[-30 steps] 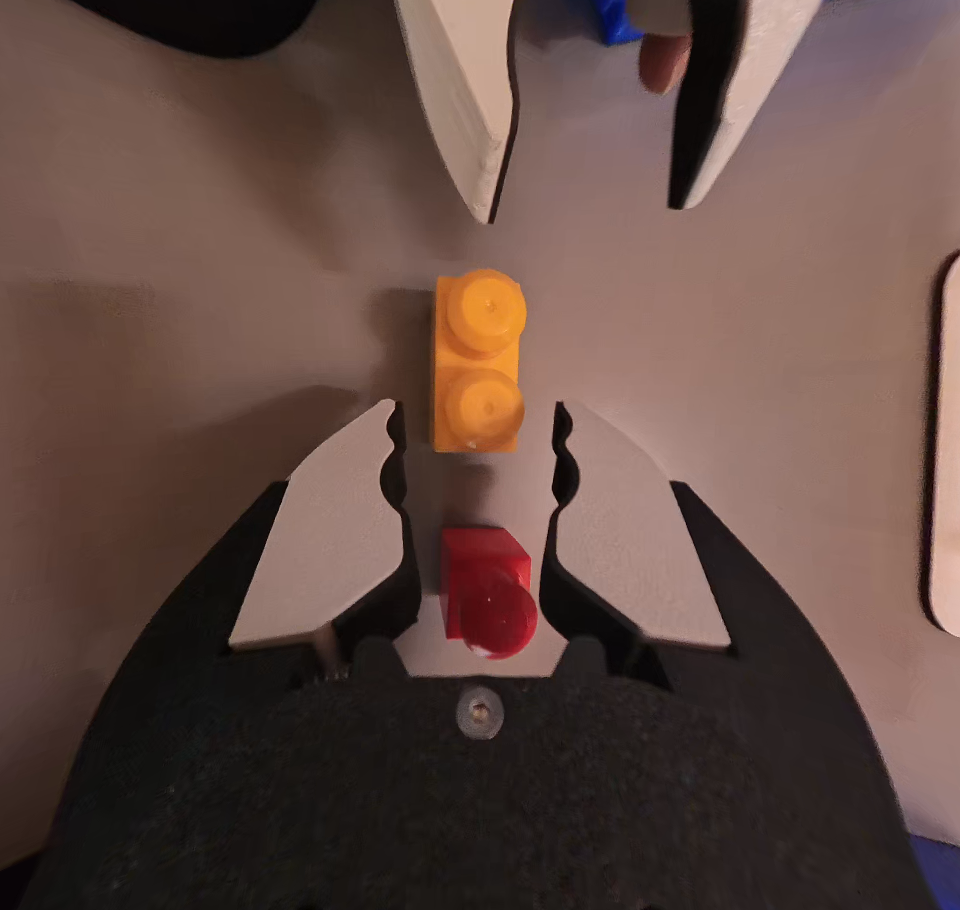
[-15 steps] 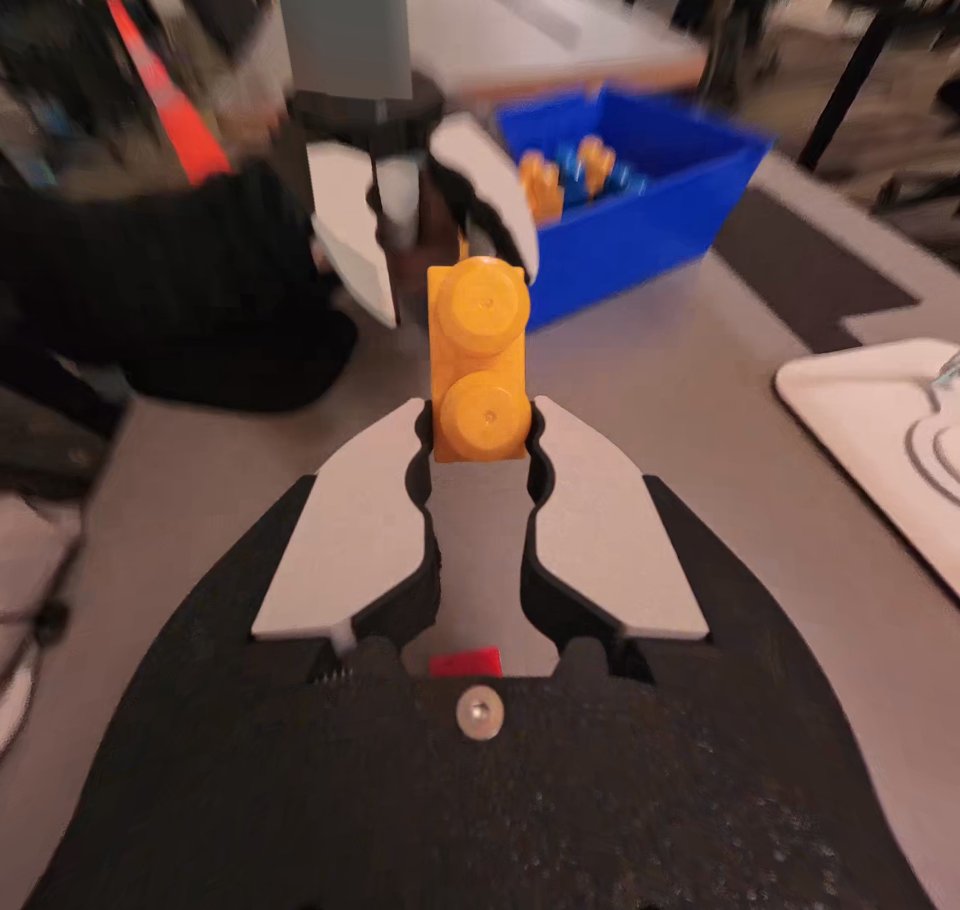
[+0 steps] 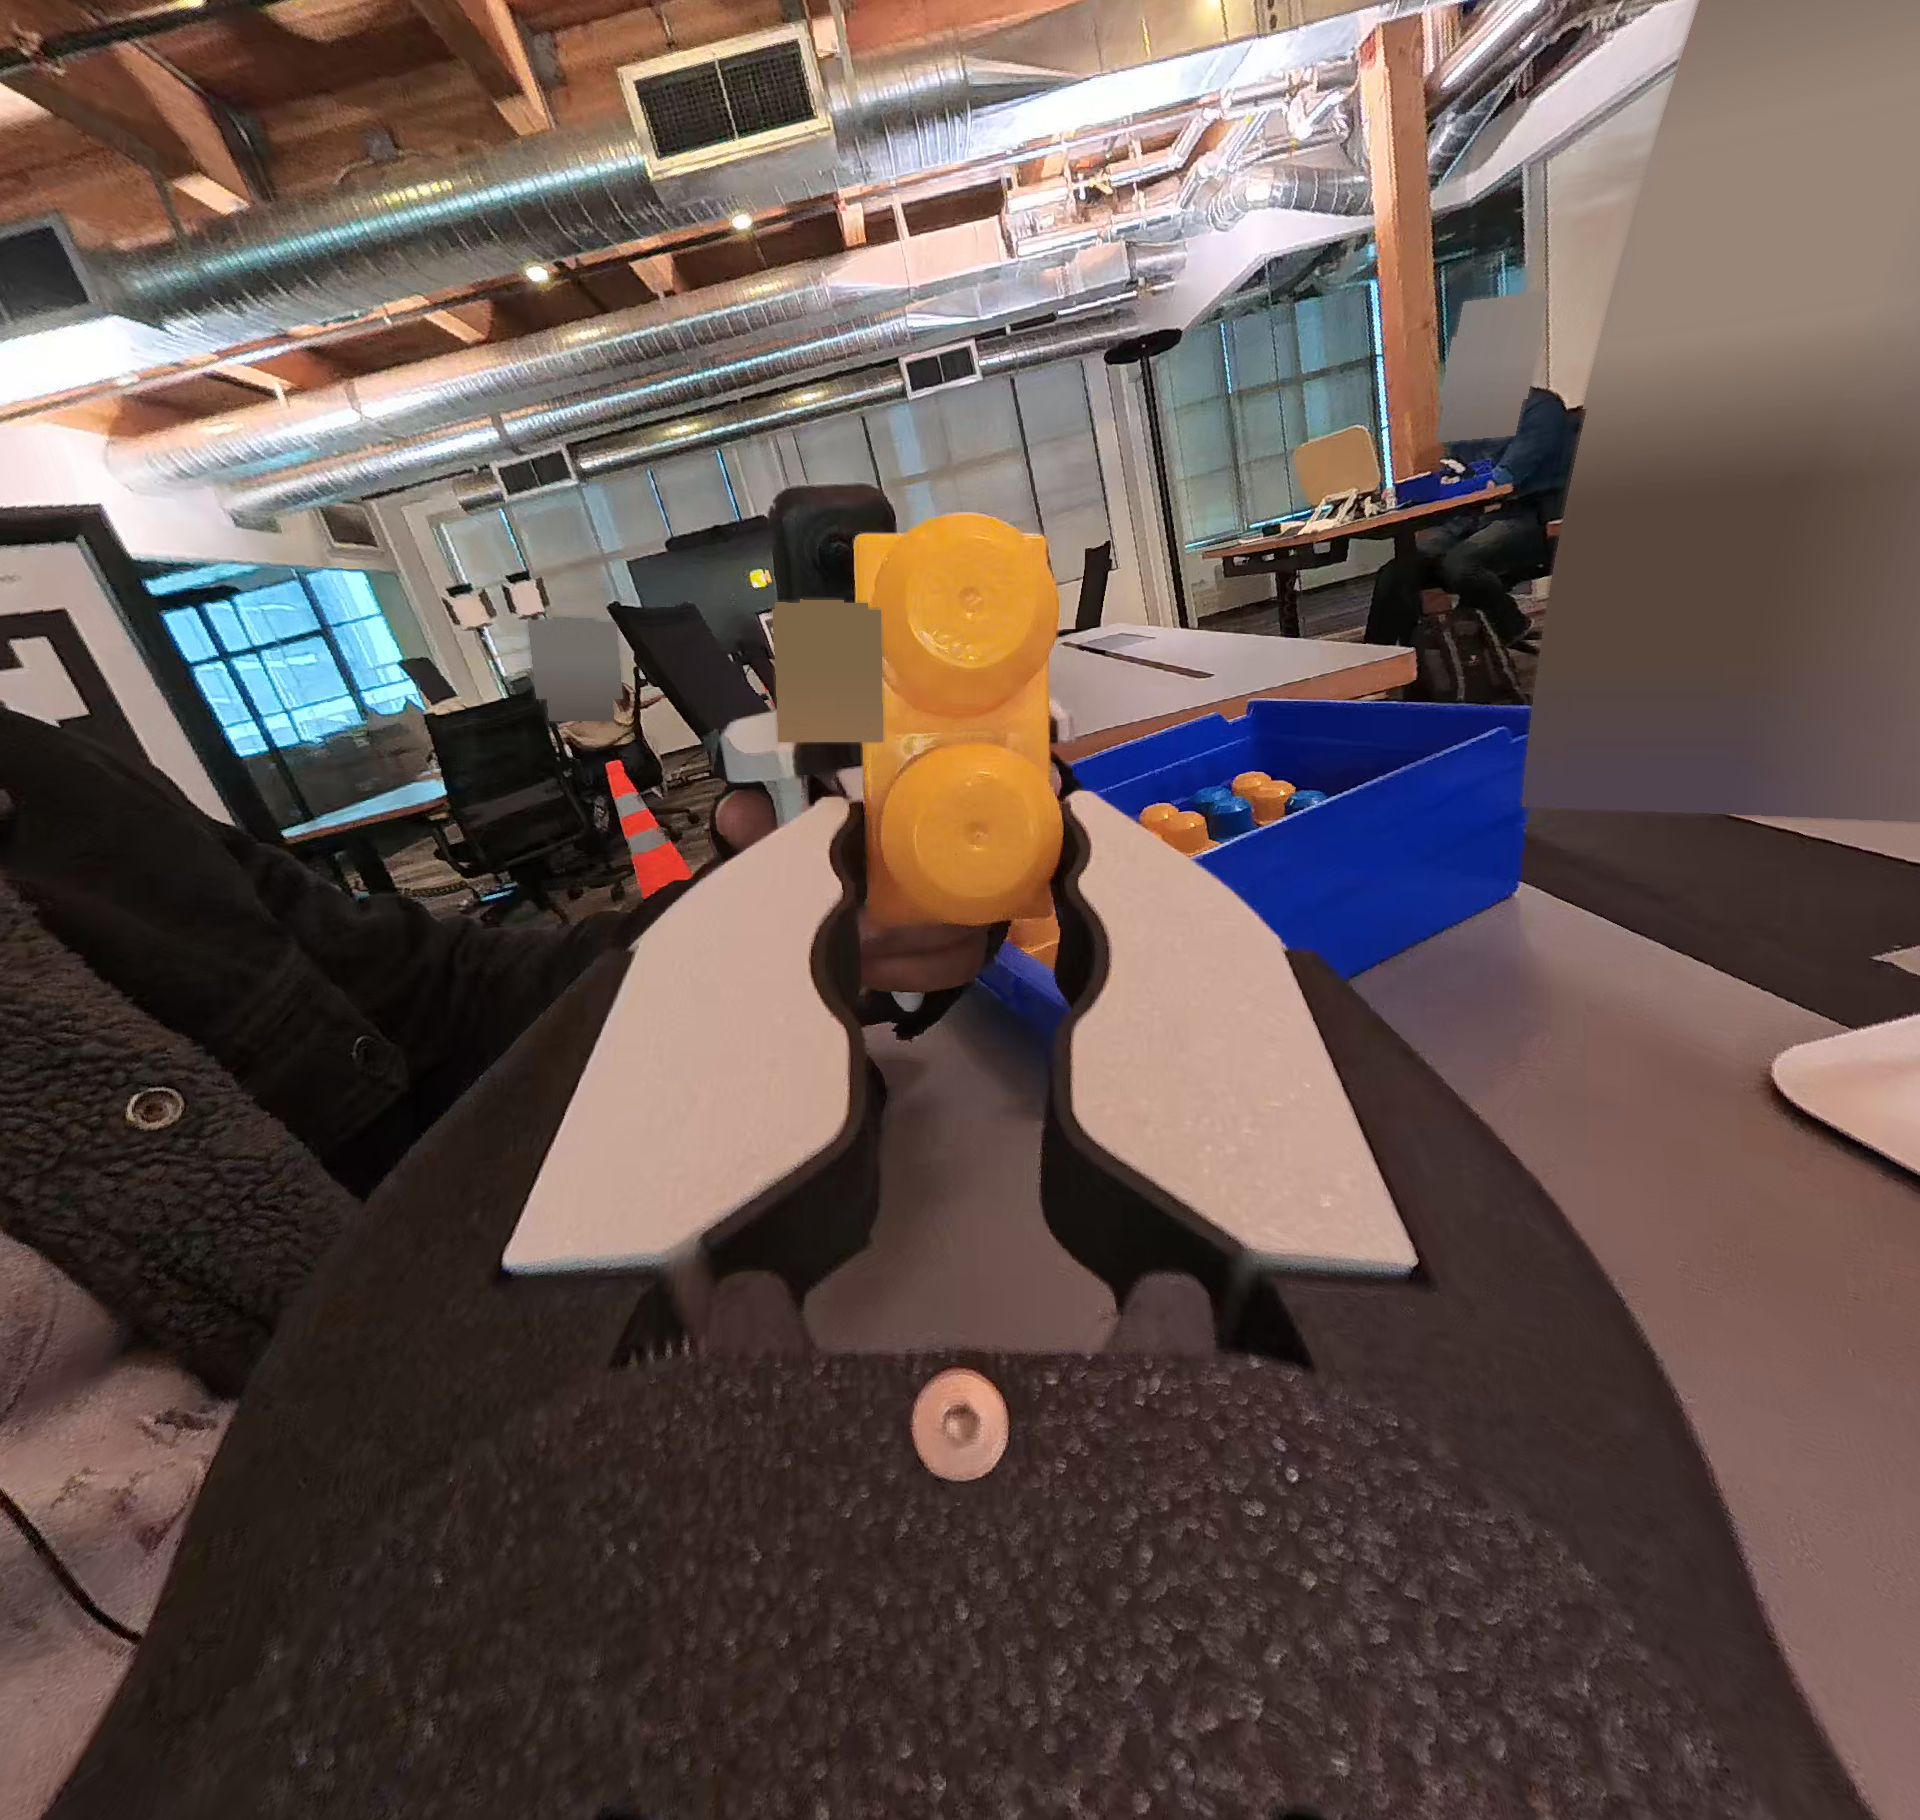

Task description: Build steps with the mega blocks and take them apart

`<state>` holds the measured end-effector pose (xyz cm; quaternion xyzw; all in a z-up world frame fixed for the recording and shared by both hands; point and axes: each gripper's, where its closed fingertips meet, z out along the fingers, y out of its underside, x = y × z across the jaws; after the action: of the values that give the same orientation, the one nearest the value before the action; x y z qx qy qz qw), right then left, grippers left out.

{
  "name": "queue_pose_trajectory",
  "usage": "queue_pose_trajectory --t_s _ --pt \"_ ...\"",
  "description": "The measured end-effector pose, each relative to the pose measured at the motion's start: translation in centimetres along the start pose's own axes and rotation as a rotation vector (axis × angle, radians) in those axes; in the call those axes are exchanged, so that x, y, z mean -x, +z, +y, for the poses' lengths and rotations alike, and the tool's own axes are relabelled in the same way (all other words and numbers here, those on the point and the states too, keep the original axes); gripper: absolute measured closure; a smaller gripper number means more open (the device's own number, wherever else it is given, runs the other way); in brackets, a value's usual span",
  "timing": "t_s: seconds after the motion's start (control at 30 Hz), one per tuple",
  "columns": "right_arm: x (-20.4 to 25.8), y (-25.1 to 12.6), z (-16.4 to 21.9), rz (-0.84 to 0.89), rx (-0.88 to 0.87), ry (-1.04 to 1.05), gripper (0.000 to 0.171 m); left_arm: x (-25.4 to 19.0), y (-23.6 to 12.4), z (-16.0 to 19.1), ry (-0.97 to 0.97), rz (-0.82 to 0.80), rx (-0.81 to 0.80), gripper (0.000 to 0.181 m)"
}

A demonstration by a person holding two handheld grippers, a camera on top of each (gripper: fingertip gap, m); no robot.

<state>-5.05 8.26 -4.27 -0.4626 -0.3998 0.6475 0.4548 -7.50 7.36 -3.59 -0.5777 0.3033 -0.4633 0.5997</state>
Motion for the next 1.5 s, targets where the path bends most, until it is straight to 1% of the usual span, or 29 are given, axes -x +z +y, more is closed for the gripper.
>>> queue_pose_trajectory --t_s 0.27,0.33,0.4,0.67,0.77,0.9,0.97,1.07,1.13,1.2,1.23,1.5 --pt "1.0 1.2 2.0 -0.026 0.04 -0.009 0.137 -0.7 0.9 0.3 -0.007 0.02 -0.003 0.128" --pt "1.4 1.6 2.4 -0.032 0.053 -0.018 0.137 -0.7 1.0 0.4 0.009 0.009 0.001 0.133" --pt "1.4 1.8 2.5 -0.021 0.055 -0.023 0.137 -1.1 1.0 0.4 0.029 0.02 0.006 0.143" --pt "1.5 1.7 2.6 -0.025 0.082 -0.041 0.137 -1.4 1.1 0.6 0.031 0.028 0.04 0.144" --pt "1.4 1.5 2.6 -0.017 0.141 -0.074 0.137 -1.3 1.0 0.6 0.052 0.023 0.045 0.144" --pt "-0.2 -0.5 2.1 0.053 0.326 -0.191 0.135 -0.6 0.1 0.7 0.088 0.005 0.069 0.144" --pt "-2.1 -2.8 2.5 0.143 0.495 -0.231 0.136 -0.3 -0.3 0.8 0.102 0.004 0.086 0.144" --pt "-4.1 -7.4 4.4 0.232 0.757 -0.156 0.131 0.0 -0.4 1.3 0.116 0.004 0.119 0.144" --pt "-4.4 -9.7 5.8 0.239 0.878 -0.114 0.129 0.1 -0.3 1.8 0.124 0.005 0.142 0.144" --pt "-4.0 -11.3 7.3 0.217 0.995 -0.105 0.124 0.2 -0.2 2.3 0.126 0.005 0.163 0.144" --pt "-3.8 -11.6 7.9 0.208 1.035 -0.108 0.122 0.2 -0.1 2.6 0.129 0.005 0.174 0.144" --pt "-3.1 -11.8 11.7 0.206 1.261 -0.128 0.122 0.6 0.0 3.8 0.131 -0.004 0.23 0.144"
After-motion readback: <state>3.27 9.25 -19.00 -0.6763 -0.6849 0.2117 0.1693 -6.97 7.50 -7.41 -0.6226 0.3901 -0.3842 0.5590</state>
